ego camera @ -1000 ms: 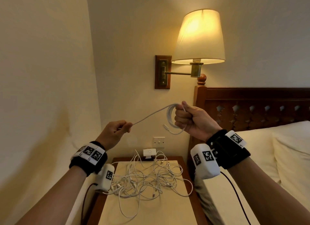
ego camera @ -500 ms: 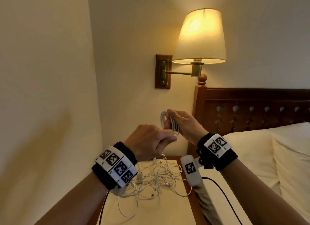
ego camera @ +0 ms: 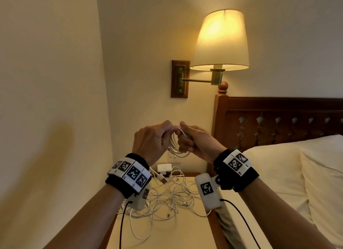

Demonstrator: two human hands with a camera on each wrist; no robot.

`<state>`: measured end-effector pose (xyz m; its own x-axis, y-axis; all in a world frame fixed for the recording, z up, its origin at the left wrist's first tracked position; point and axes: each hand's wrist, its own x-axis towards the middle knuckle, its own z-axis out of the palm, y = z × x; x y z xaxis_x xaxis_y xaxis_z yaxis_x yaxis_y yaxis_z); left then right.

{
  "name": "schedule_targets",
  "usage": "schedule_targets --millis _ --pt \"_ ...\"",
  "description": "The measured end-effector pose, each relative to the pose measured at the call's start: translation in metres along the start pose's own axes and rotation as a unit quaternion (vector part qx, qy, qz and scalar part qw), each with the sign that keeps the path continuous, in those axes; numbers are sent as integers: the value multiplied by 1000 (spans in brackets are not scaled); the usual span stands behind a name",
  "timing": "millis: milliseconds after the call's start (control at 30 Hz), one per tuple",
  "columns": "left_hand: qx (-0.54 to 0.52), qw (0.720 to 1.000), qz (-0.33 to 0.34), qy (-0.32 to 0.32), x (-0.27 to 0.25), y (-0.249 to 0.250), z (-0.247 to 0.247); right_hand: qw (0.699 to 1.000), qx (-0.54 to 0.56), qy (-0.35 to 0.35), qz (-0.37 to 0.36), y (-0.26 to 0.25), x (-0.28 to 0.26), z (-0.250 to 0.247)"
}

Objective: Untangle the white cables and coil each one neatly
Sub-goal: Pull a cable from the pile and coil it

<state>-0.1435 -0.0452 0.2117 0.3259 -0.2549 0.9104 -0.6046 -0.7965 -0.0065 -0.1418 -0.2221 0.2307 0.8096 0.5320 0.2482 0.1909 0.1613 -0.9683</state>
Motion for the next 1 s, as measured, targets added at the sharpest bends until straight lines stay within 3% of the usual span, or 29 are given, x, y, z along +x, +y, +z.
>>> schedule_targets --millis 300,567,633,700,800,867,1000 --pt "-213 969 -112 -63 -12 -32 15 989 147 0 27 -7 -2 -13" --pt "-199 928 -250 -190 -64 -65 30 983 182 4 34 -16 -6 -23" --pt "-189 920 -293 -179 -53 -58 27 981 190 6 32 -11 -4 -21" --pt "-270 873 -386 -124 -34 -51 21 980 196 18 27 -9 -2 -18" --pt "-452 744 -489 -48 -4 -33 9 982 184 38 28 -9 1 -12" --pt "-508 705 -493 -39 11 -21 4 982 181 40 33 -9 4 -7" --pt "-565 659 -496 -34 19 -11 3 984 165 44 45 -7 8 -2"
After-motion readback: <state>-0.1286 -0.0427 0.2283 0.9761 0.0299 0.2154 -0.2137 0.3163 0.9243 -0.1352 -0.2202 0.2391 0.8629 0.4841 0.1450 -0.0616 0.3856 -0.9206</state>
